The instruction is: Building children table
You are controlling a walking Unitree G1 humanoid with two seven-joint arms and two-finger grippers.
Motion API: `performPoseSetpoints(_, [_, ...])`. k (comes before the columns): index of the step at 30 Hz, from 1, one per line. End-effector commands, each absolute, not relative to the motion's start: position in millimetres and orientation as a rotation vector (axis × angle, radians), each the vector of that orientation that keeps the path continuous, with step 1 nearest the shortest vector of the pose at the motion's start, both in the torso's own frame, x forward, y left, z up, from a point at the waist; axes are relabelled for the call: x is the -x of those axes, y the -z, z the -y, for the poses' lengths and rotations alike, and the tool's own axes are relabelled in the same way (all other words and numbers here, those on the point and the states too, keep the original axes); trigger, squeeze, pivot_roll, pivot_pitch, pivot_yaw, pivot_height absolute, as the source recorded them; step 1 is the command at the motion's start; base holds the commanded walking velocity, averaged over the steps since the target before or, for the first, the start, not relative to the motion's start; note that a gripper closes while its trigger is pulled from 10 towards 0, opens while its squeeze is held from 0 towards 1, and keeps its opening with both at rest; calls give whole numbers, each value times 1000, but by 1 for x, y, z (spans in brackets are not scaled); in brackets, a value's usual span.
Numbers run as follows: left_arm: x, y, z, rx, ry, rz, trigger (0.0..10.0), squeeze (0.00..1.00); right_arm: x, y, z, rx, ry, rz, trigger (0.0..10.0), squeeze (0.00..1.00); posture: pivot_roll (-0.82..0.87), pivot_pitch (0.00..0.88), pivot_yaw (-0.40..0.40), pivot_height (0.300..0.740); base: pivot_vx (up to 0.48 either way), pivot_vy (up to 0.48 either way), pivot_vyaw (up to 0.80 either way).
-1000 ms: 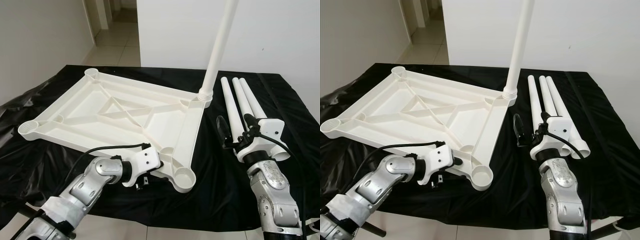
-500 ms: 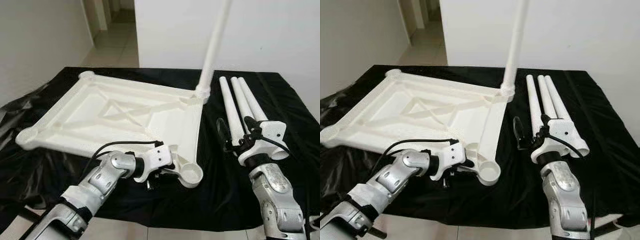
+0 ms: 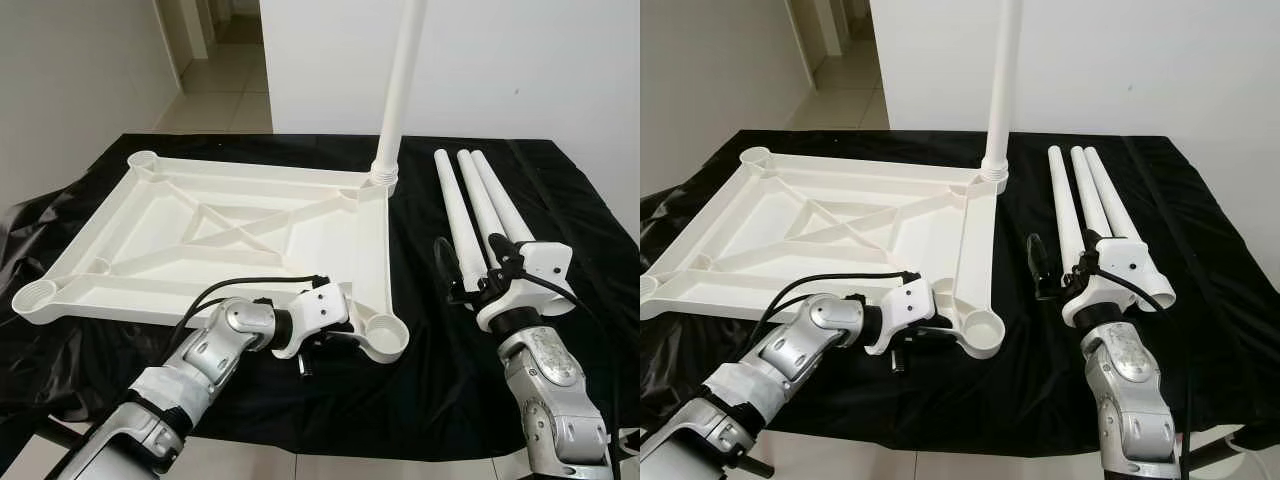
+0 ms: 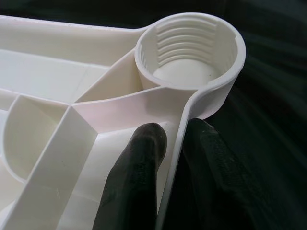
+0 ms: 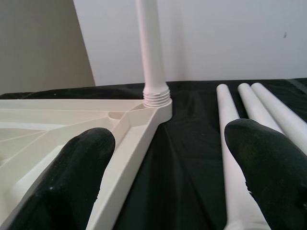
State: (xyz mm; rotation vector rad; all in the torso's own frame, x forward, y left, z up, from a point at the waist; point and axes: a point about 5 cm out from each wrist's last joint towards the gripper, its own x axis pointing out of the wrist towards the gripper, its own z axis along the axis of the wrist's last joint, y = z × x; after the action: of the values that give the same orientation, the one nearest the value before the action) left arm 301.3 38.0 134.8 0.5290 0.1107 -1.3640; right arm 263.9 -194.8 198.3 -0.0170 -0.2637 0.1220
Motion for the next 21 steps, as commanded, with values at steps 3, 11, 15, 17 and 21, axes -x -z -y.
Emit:
performPoseSetpoints(3, [-303,-142,-29,-499,1281,-31,9176,0,-265,-197,192,14,-119,251,10000,0,-81,93,62,740,0,0,0])
performPoseSetpoints(11, [-302,-136,-41,-478,1271,-63,10000,918,-267,-195,190,15,-114,249,10000,0,-78,92,60,740,0,0,0])
performPoseSetpoints(15, [-302,-144,-47,-520,1280,-35,10000,1000,-270,-196,191,19,-96,252,10000,0,-73,89,58,740,0,0,0])
performPoseSetpoints(17, [-300,-150,-49,-536,1287,-5,10000,0,-274,-193,194,41,-58,222,10000,0,-66,86,55,740,0,0,0])
performPoseSetpoints(21, [-297,-162,-52,-533,1275,51,10000,0,-283,-186,200,93,22,168,10000,0,-55,81,51,740,0,0,0])
